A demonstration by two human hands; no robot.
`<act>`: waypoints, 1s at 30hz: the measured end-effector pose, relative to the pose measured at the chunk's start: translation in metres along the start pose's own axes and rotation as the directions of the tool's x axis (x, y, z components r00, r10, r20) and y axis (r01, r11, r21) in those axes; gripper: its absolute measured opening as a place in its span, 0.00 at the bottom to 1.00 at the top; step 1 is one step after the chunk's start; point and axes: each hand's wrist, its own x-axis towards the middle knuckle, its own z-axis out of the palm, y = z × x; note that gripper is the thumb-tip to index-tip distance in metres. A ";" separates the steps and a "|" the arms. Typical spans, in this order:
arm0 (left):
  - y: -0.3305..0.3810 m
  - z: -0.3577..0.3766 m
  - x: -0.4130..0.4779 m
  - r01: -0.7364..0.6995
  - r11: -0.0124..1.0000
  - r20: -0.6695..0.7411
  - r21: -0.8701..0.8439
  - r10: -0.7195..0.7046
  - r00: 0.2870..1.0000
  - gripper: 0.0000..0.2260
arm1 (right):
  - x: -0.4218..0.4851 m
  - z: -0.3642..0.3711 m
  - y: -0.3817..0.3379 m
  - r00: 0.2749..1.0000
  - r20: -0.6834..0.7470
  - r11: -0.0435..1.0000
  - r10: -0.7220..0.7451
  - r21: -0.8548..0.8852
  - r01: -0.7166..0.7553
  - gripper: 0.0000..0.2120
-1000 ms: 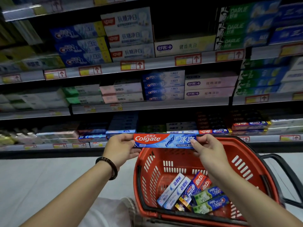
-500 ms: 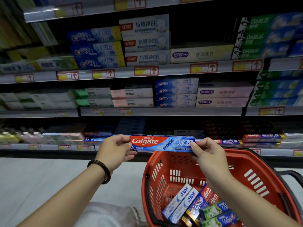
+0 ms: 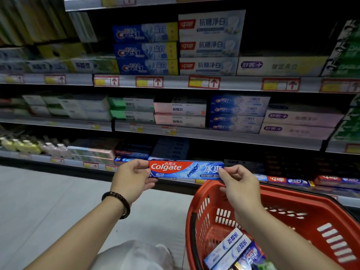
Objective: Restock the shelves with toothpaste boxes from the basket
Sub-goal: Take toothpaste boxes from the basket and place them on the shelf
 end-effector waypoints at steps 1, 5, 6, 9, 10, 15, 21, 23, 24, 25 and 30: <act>-0.003 -0.004 0.003 -0.004 1.000 -0.010 0.001 0.004 1.000 0.08 | 0.002 0.007 0.002 1.000 0.001 1.000 0.000 -0.013 0.000 0.07; -0.012 -0.017 0.016 -0.028 0.999 -0.059 0.020 0.029 0.998 0.06 | 0.011 0.032 0.012 1.000 0.004 0.999 0.009 -0.049 -0.009 0.06; -0.015 -0.021 0.020 -0.029 0.999 -0.070 0.019 0.031 0.997 0.06 | 0.014 0.039 0.016 1.000 0.011 0.998 0.010 -0.054 -0.010 0.06; -0.022 -0.032 0.032 -0.027 1.000 -0.095 0.015 0.028 0.995 0.06 | 0.021 0.055 0.022 0.999 0.035 0.997 0.015 -0.077 -0.012 0.06; -0.024 -0.036 0.036 -0.027 0.999 -0.102 0.021 0.029 0.994 0.06 | 0.023 0.061 0.024 0.999 0.039 0.996 0.011 -0.086 -0.008 0.06; -0.037 -0.055 0.056 -0.038 0.997 -0.141 0.068 0.048 0.989 0.05 | 0.030 0.092 0.033 0.998 0.056 0.996 0.031 -0.085 -0.026 0.04; -0.062 -0.072 0.086 -0.004 0.997 -0.199 0.075 0.019 0.980 0.05 | 0.037 0.129 0.049 0.992 0.122 0.996 0.028 -0.086 -0.018 0.06; -0.071 -0.077 0.098 0.000 0.997 -0.225 0.080 0.018 0.974 0.05 | 0.042 0.141 0.057 0.992 0.121 0.995 0.039 -0.101 -0.026 0.06; -0.075 -0.079 0.106 -0.001 0.996 -0.238 0.092 0.023 0.971 0.05 | 0.045 0.147 0.062 0.992 0.119 0.994 0.047 -0.105 -0.035 0.07; -0.080 -0.081 0.112 0.002 0.994 -0.254 0.109 0.026 0.967 0.05 | 0.047 0.154 0.065 0.991 0.123 0.993 0.052 -0.112 -0.038 0.07; -0.104 -0.087 0.145 0.022 0.975 -0.310 0.220 0.048 0.950 0.07 | 0.062 0.180 0.083 0.986 0.148 0.986 0.072 -0.157 -0.048 0.07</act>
